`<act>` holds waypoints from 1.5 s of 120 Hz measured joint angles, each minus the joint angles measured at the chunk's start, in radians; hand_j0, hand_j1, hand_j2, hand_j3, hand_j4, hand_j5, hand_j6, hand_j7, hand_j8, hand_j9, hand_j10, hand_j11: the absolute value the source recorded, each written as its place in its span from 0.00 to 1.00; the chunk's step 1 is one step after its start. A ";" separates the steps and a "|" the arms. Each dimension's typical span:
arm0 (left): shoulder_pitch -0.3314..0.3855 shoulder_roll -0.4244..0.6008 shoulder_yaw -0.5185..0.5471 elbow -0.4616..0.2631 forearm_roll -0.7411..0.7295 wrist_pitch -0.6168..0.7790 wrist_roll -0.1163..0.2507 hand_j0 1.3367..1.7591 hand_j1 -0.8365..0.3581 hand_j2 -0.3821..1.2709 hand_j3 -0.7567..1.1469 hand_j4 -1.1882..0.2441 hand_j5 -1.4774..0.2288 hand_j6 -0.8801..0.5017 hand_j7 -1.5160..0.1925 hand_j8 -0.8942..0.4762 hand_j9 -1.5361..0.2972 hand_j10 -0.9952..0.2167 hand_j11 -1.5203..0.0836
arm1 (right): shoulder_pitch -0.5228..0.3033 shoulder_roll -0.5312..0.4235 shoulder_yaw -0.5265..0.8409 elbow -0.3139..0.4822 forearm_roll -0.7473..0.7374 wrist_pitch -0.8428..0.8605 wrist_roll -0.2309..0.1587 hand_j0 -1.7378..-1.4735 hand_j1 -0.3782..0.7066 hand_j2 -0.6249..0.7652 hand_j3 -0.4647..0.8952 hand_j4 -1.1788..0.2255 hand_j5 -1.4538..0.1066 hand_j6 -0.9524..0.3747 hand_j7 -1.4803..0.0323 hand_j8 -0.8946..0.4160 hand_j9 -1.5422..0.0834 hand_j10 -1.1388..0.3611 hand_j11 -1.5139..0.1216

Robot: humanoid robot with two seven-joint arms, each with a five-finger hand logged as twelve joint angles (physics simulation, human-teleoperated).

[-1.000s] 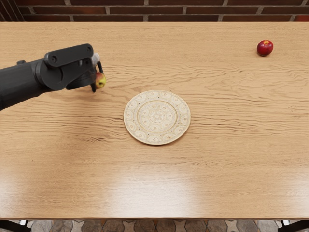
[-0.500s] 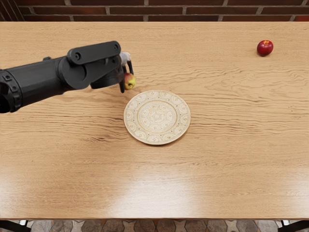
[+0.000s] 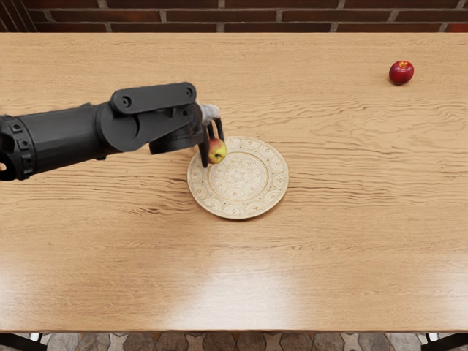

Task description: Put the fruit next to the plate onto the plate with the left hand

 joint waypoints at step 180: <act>0.612 0.821 -0.985 -0.074 -0.496 -0.572 0.001 0.76 0.95 0.24 0.40 0.80 0.84 0.61 0.86 0.62 0.81 0.79 0.92 | -0.002 0.000 0.000 -0.003 0.001 0.000 0.000 0.30 0.03 0.45 0.34 0.84 0.93 0.72 0.98 0.68 0.95 0.76 0.93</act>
